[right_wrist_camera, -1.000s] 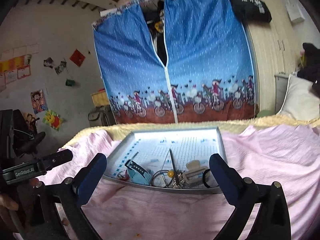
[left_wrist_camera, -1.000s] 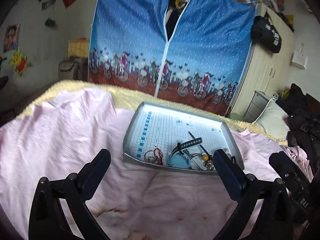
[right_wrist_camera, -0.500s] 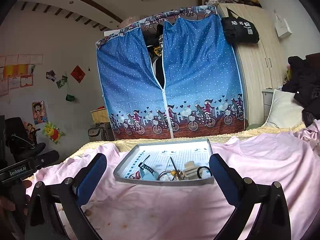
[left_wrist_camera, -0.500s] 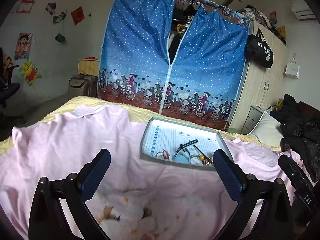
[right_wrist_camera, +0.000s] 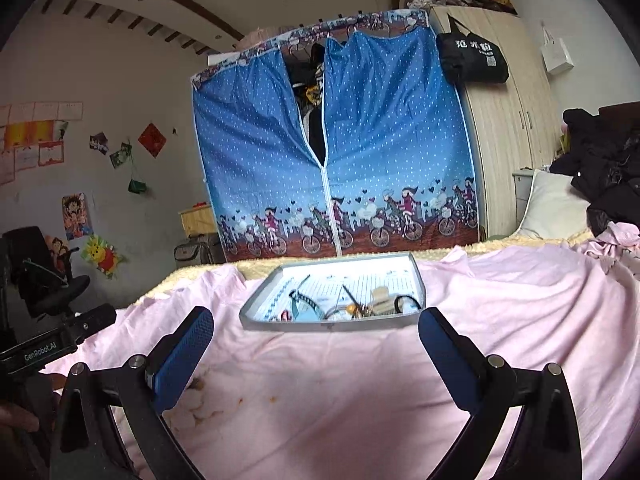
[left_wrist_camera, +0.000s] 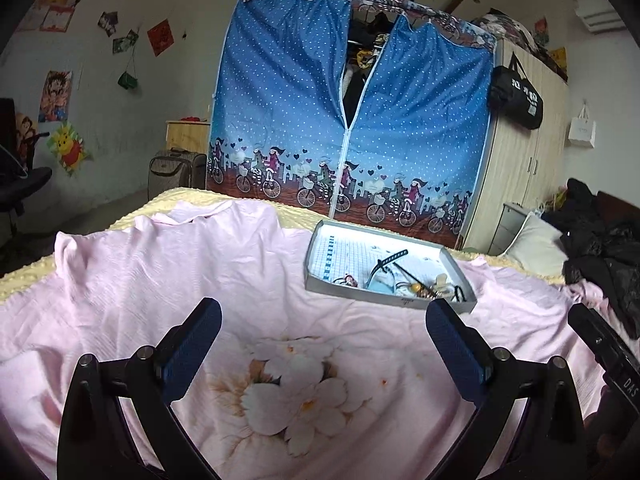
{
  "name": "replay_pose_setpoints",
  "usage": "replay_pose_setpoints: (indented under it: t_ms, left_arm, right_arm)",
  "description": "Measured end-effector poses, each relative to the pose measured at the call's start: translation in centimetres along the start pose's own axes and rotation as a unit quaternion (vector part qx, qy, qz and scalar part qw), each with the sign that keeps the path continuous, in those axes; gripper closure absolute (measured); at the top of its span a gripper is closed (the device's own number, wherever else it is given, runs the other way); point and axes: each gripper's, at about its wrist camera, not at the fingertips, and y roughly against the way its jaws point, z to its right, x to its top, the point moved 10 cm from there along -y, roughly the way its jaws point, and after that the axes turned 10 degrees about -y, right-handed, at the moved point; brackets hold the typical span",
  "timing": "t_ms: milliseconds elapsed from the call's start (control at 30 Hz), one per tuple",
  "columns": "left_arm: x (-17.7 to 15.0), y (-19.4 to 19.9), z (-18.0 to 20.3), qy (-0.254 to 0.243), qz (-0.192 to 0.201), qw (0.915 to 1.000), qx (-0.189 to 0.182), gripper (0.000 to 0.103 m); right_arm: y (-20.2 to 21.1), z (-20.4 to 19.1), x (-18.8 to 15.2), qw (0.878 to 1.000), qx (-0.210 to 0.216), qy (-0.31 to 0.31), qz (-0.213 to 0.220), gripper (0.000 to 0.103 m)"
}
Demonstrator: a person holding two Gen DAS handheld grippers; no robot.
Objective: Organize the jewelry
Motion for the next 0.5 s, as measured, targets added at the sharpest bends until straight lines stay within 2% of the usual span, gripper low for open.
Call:
replay_pose_setpoints:
  t_ms: [200,500]
  left_arm:
    - [-1.0,-0.4,-0.2,-0.010,-0.005,0.9999,-0.001,0.003]
    - [-2.0,-0.8,-0.1,-0.023,-0.011,0.9997,-0.001,0.003]
  right_arm:
    - [-0.5,-0.4,-1.3,1.000,-0.015,0.024,-0.011,0.000]
    - [-0.8,0.1,-1.8,1.000,-0.017,0.018,-0.018,0.000]
